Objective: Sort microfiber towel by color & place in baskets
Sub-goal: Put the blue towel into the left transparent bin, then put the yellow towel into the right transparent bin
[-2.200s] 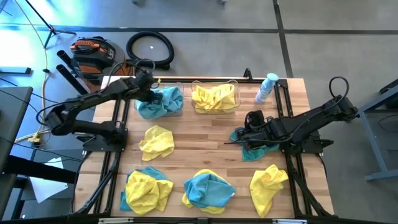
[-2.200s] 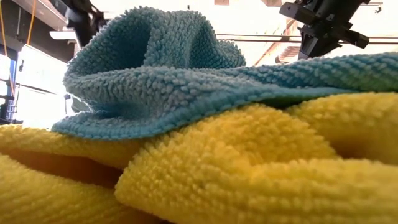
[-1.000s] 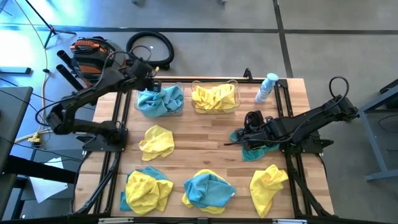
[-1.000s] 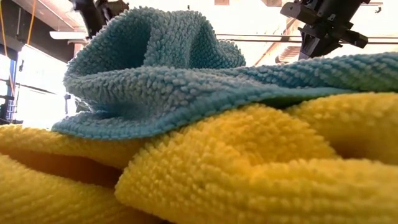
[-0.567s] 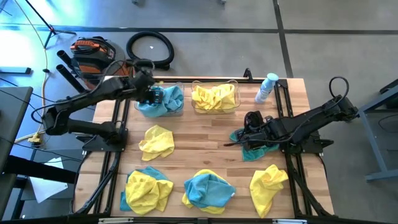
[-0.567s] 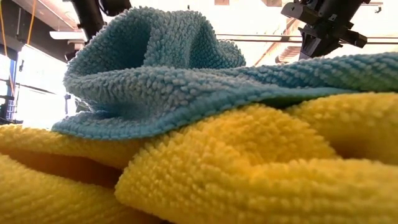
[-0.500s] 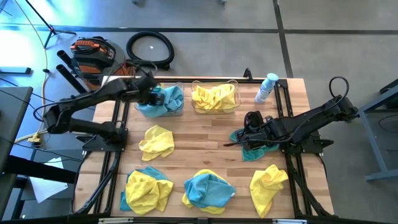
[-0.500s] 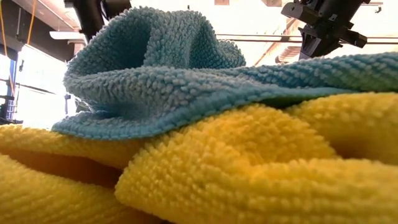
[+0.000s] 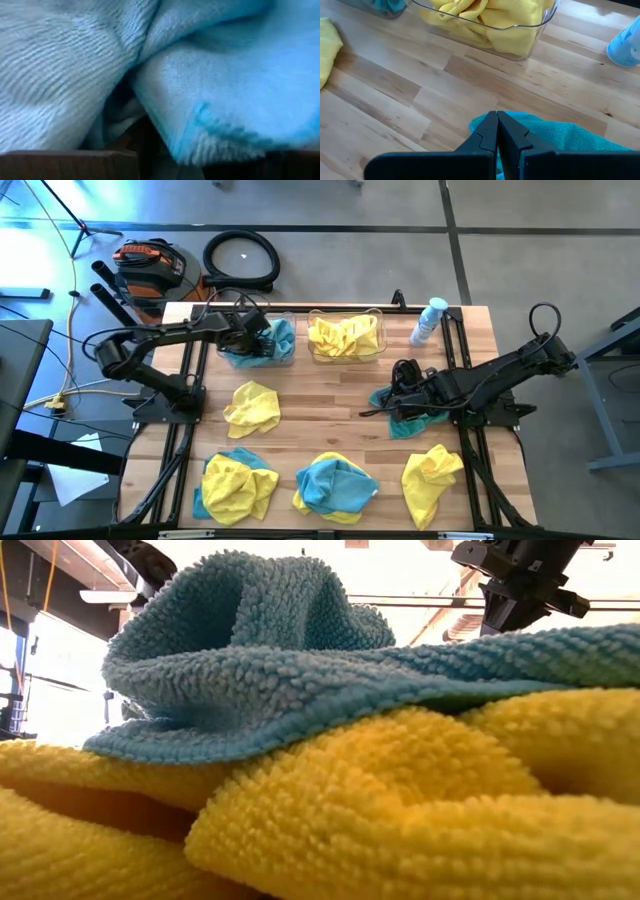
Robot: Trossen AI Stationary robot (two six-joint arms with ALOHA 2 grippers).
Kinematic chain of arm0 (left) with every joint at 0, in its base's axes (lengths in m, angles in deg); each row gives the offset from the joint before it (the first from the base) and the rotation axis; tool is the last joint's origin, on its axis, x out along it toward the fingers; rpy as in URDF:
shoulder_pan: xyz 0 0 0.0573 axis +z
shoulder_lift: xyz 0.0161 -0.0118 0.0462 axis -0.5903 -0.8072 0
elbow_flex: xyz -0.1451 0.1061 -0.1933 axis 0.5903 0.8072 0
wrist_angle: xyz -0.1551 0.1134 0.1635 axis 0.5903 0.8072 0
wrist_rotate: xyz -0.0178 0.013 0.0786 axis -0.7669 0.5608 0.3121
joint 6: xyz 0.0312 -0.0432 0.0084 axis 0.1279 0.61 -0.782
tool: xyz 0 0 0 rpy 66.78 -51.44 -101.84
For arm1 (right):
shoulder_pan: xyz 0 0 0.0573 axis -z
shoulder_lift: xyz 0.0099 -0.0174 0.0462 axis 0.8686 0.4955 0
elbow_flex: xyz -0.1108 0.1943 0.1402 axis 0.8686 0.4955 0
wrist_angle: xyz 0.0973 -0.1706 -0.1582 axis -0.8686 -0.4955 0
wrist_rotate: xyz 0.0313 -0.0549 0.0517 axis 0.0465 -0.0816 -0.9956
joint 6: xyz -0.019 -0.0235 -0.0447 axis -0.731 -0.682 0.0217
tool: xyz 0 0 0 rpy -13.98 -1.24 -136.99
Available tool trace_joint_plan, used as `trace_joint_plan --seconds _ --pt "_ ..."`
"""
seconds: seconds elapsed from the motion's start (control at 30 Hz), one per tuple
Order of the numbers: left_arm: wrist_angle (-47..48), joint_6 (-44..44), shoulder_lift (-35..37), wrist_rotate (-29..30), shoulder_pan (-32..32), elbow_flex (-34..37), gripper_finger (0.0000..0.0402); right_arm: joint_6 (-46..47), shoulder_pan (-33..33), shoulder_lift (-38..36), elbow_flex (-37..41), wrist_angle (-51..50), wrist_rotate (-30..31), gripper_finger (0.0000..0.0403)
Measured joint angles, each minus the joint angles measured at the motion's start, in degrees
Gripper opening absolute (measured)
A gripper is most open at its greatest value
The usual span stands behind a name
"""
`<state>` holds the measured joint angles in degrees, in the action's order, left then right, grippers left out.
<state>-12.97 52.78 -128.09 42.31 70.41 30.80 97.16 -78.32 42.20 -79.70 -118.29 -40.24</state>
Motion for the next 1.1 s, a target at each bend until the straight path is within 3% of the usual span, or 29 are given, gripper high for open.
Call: trace_joint_plan --seconds 0.27,0.47,1.1 --pt "-2.07 -0.06 -4.36 0.28 0.0 -0.02 0.0117 0.06 0.0 0.0 0.0 0.09 0.01 0.0" --pt "-1.87 -0.17 -3.03 0.31 0.0 -0.02 0.0117 0.06 0.0 0.0 0.0 0.22 0.01 0.0" --pt "-1.2 2.01 23.78 0.33 -1.21 0.02 0.0117 -3.25 0.04 0.0 0.0 0.22 0.16 0.0"
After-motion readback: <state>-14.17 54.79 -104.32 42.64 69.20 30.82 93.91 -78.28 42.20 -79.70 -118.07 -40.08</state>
